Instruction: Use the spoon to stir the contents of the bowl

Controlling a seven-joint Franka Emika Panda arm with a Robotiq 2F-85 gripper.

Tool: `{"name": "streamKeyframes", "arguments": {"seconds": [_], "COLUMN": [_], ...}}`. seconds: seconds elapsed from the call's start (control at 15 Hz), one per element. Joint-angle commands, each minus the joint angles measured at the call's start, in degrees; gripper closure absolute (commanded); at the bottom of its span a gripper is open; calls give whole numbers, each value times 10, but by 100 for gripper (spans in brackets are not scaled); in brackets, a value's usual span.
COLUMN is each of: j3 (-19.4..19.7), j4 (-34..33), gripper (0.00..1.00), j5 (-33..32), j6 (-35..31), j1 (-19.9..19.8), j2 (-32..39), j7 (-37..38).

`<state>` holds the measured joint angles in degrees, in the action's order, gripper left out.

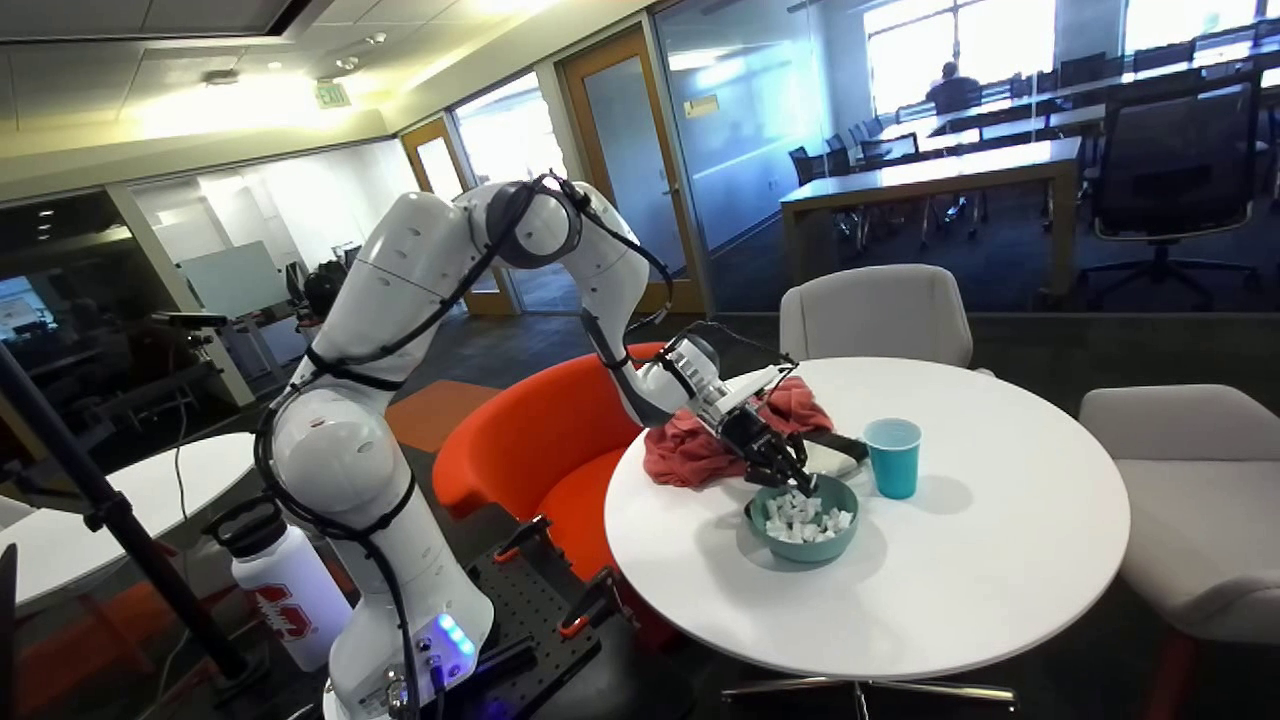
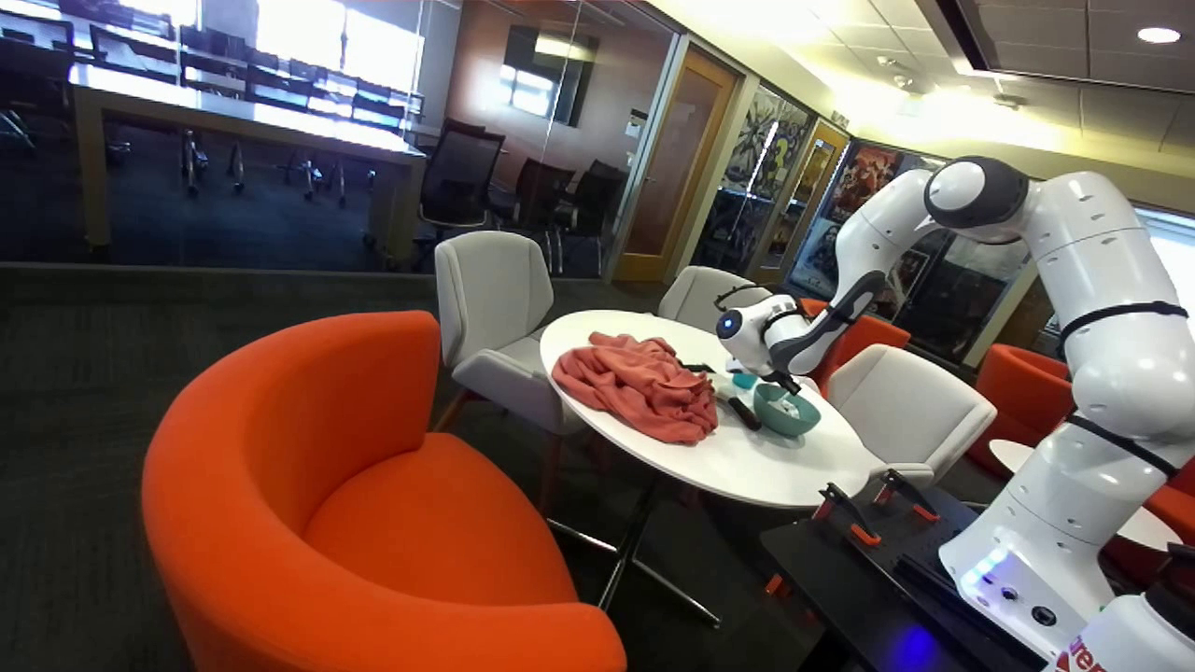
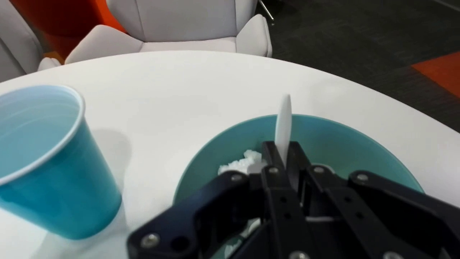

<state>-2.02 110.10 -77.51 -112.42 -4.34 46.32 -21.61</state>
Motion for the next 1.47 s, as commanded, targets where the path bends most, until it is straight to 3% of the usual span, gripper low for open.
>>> {"name": "streamKeyframes", "arguments": {"seconds": [0.0,0.47,1.4], "j3": [-5,0,37], "j4": [46,78,52], "gripper": [97,97,97], "j5": [21,82,38], "j6": [-8,27,56], "j1": [-4,-10,8], "j2": [-38,-65,-43], "j7": [-39,-104,110]}}
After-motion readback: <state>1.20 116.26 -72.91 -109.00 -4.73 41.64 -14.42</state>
